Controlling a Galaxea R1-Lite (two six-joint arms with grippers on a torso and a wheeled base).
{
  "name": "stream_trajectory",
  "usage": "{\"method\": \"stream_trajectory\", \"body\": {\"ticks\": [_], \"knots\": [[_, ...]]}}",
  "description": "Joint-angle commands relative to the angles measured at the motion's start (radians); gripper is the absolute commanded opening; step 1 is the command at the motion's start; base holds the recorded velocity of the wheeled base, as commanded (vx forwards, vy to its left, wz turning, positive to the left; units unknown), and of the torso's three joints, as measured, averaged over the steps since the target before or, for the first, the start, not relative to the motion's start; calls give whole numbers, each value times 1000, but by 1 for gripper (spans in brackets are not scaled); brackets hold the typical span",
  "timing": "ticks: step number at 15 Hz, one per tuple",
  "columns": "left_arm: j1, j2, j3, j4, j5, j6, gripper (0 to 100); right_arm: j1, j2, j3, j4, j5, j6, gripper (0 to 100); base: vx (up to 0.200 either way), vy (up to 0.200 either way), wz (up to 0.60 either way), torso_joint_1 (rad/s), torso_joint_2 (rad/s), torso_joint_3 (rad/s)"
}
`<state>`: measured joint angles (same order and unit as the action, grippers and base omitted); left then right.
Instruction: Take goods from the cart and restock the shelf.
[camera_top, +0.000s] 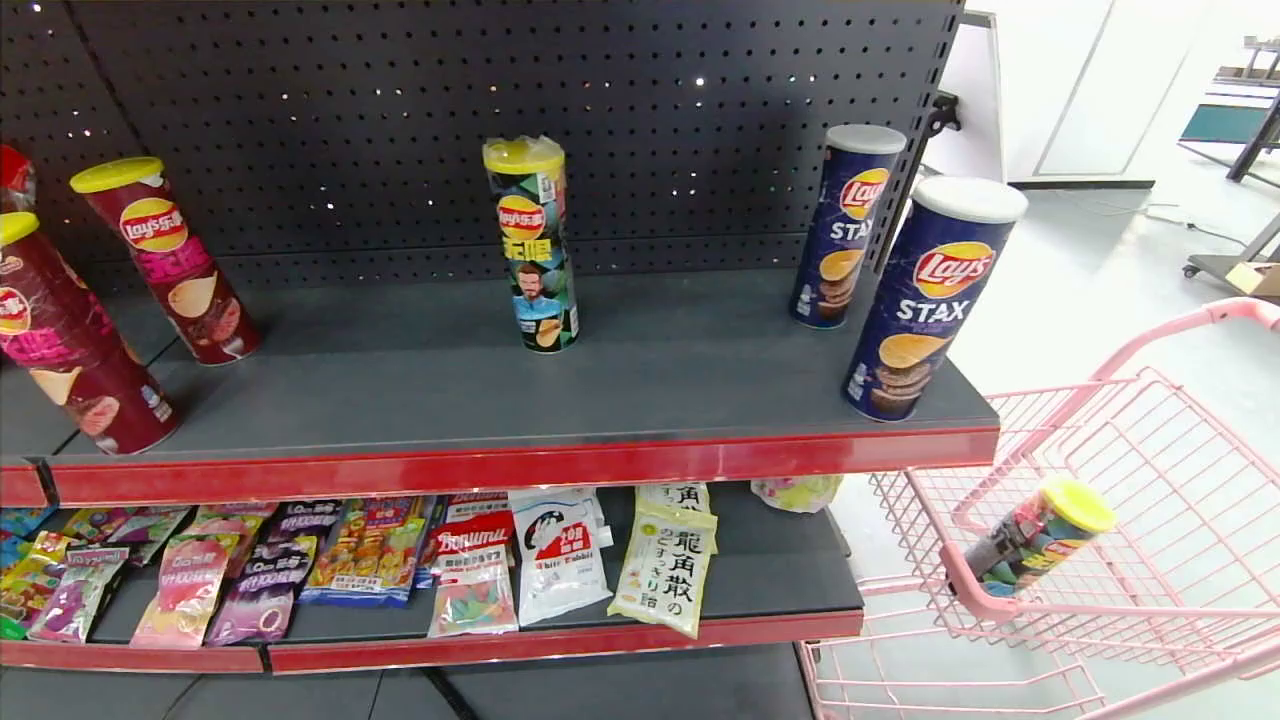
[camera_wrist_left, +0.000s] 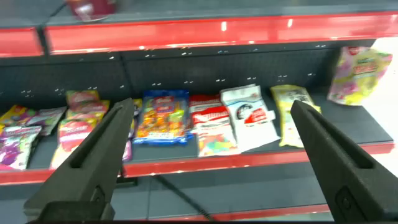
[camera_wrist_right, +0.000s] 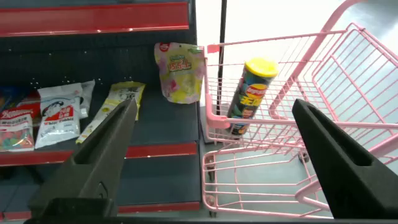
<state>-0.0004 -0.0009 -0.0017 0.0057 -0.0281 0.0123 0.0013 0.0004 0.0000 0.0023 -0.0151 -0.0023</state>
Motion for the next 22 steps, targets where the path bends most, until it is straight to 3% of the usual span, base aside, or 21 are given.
{"method": "stream_trajectory", "body": {"ticks": [1,5,17,22], "knots": [[0,1,0,0,0,0,100,0,1,0,1,0,-1,100,0,-200,0,2,2,2],[0,1,0,0,-1,0,100,0,1,0,1,0,1,100,0,-200,0,5,2,5],[0,1,0,0,-1,0,100,0,1,0,1,-2,1,100,0,0,-550,2,3,3],[0,1,0,0,-1,0,100,0,1,0,-1,-2,2,100,0,0,0,0,0,0]]}}
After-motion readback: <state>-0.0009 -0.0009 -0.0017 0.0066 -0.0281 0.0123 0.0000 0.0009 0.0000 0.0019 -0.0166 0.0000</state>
